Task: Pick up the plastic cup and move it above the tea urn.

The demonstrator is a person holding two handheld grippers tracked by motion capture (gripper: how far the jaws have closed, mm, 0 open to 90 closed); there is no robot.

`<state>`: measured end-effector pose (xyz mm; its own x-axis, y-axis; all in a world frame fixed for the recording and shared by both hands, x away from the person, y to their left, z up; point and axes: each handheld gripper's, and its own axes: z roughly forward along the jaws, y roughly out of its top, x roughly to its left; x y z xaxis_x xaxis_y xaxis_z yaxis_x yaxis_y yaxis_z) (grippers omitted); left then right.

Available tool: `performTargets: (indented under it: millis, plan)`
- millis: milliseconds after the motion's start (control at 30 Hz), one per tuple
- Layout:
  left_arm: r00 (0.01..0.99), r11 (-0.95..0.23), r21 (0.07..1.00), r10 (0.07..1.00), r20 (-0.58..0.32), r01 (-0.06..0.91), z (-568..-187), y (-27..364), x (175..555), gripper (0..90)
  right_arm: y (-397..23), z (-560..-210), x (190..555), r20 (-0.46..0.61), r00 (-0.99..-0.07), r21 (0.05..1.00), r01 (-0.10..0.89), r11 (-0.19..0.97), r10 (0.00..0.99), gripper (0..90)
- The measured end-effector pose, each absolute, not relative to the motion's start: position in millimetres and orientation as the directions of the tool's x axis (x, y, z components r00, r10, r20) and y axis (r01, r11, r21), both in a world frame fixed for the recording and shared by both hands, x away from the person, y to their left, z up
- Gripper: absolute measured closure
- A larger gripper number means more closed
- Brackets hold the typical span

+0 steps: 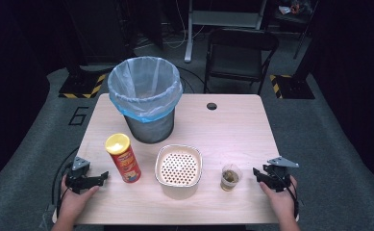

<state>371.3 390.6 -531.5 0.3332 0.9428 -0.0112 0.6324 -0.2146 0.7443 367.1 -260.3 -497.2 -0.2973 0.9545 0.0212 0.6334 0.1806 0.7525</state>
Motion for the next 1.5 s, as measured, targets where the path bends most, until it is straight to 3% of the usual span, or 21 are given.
performTargets:
  millis: [133,400,567,733,1200,1500]
  plan:
    - [0.332,-0.212,0.744,0.943,-0.014,0.633,-531.6,390.3,371.2,11.9,-254.9,-471.8,359.2,0.015,-0.328,0.776,0.600,0.196,0.945,53.3]
    - [0.324,-0.204,0.745,0.946,-0.017,0.635,-531.7,389.5,371.3,11.9,-213.1,-409.0,356.6,0.073,-0.520,0.815,0.523,0.250,0.851,53.2]
    - [0.324,-0.204,0.745,0.946,-0.017,0.635,-531.7,389.5,371.2,11.9,-181.4,-396.9,367.8,0.084,-0.586,0.807,0.515,0.290,0.806,56.5]
    - [0.324,-0.205,0.745,0.946,-0.016,0.635,-531.7,389.6,371.3,12.0,-152.4,-393.4,377.0,0.100,-0.645,0.801,0.504,0.323,0.758,57.4]
    - [0.320,-0.204,0.744,0.947,-0.014,0.636,-531.5,389.4,371.5,12.0,-104.0,-396.4,395.4,0.132,-0.696,0.799,0.496,0.340,0.706,55.6]
    - [0.320,-0.204,0.744,0.947,-0.014,0.636,-531.5,389.4,371.5,12.0,-82.4,-408.2,404.3,0.080,-0.714,0.755,0.499,0.425,0.696,68.8]
